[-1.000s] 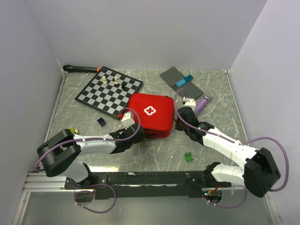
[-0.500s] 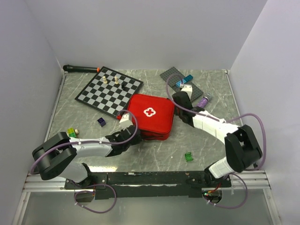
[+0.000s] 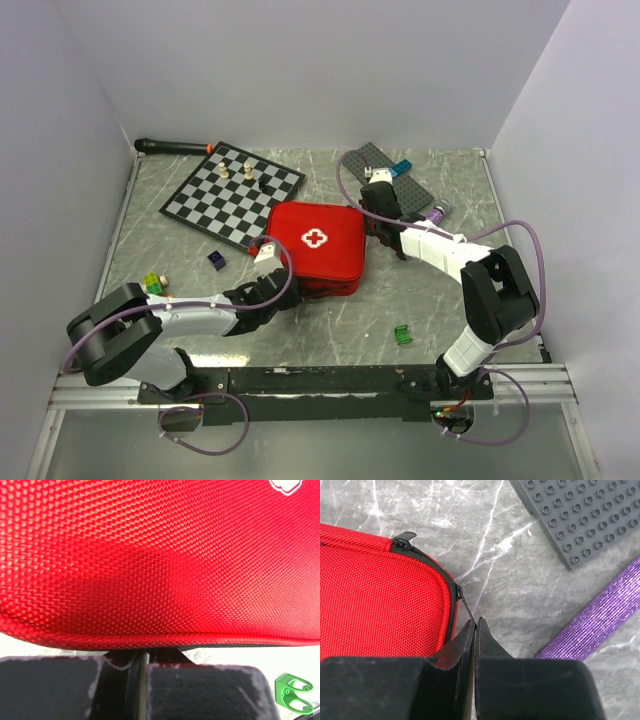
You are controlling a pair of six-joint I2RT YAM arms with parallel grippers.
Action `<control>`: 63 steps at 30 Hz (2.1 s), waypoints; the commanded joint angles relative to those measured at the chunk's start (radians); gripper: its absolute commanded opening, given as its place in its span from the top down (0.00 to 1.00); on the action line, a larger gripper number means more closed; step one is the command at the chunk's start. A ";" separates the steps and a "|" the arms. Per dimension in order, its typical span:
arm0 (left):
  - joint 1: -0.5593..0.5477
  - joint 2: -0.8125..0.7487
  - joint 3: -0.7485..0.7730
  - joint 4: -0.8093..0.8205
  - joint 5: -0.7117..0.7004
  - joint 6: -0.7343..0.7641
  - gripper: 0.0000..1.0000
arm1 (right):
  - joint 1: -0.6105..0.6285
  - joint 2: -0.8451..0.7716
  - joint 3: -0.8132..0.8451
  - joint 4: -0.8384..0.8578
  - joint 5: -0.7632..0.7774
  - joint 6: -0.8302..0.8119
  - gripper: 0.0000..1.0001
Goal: Organize the medicine kit
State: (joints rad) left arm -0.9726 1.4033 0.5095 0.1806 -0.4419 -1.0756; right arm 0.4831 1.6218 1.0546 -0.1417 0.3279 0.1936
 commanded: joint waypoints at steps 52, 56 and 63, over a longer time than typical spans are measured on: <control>-0.291 0.230 0.083 -0.260 -0.026 0.295 0.99 | -0.149 -0.024 -0.001 0.226 -0.001 0.161 1.00; -0.301 0.235 0.083 -0.253 -0.021 0.302 0.99 | -0.147 0.000 0.031 0.205 0.037 0.202 1.00; -0.328 0.255 0.090 -0.244 -0.012 0.321 0.99 | -0.152 0.021 0.067 0.206 0.017 0.254 1.00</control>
State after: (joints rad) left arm -1.2205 1.5883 0.6537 0.2119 -0.6182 -0.9558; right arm 0.3477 1.6176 1.0500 -0.0765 0.3454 0.3676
